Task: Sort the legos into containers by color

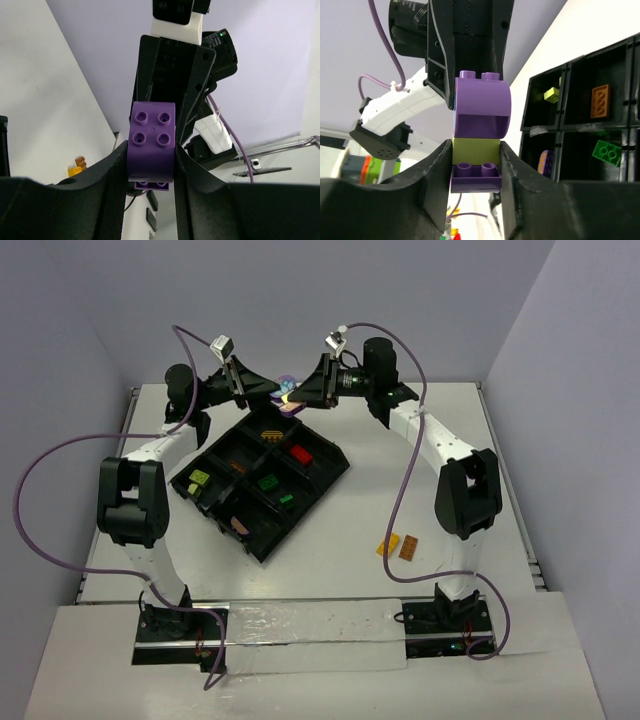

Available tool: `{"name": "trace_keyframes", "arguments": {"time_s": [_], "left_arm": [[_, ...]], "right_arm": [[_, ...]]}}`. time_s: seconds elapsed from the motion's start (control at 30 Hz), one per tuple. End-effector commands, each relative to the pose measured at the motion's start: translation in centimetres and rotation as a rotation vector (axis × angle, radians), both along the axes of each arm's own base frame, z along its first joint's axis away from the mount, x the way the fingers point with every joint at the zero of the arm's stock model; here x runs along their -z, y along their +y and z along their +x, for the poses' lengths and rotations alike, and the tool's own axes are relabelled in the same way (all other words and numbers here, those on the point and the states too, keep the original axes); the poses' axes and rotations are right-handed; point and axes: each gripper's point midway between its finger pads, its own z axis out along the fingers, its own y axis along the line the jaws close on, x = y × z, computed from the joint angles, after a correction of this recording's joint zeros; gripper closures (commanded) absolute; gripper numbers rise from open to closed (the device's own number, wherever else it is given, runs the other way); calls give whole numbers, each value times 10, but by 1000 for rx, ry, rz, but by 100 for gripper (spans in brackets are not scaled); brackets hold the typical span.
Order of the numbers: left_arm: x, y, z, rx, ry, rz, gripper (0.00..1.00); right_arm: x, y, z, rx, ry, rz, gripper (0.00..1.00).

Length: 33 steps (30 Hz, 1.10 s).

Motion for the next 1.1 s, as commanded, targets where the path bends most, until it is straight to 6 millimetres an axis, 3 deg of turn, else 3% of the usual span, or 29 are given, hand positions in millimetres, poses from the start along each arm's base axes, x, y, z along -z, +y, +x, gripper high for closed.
{"name": "trace_keyframes", "arguments": {"time_s": [0.0,0.07,0.33,0.53,0.87,0.97,1.07], "left_arm": [[-29,-2,-10,13,-105,0,100],[-29,-2,-11,10,-109,6,100],[-39,8,-5,-31,-137,18,100],[-51,30,9,-97,-173,29,100],[-65,36,12,-122,-205,27,100],[-60,43,11,-148,-184,65,100],[-28,54,0,-194,-90,213,100]], "right_arm": [[-21,6,-10,-46,-76,47,77],[-19,6,-12,-45,-67,49,98],[8,-2,-25,-67,8,52,100],[16,-7,-34,-104,17,30,100],[29,-12,-45,-134,44,-17,100],[36,-20,-36,-71,23,-74,100],[55,-39,-20,50,28,-231,100]]}}
